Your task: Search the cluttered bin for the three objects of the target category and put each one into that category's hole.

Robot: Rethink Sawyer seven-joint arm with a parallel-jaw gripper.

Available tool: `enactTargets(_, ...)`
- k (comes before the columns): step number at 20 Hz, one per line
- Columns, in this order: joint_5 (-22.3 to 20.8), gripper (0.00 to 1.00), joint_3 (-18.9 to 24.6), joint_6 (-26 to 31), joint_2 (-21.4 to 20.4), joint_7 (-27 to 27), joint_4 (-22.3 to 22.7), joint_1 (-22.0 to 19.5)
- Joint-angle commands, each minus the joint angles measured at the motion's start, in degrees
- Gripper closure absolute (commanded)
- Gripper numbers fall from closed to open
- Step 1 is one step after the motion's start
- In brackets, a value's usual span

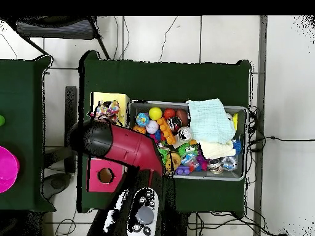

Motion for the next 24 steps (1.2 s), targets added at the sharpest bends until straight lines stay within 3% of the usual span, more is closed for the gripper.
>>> enactTargets(1, 0.3, 1.0, 6.3, -1.6, 0.1, 5.6, 6.0, -1.8)
enactTargets(6, 0.8, 1.0, 6.1, -3.4, 0.6, 7.5, 4.5, -1.2)
enactTargets(18, 1.2, 1.0, 4.2, -4.5, 5.8, 10.0, -8.3, -0.9)
enactTargets(24, 0.8, 1.0, 2.9, -3.7, 6.0, 10.6, -9.5, -0.5)
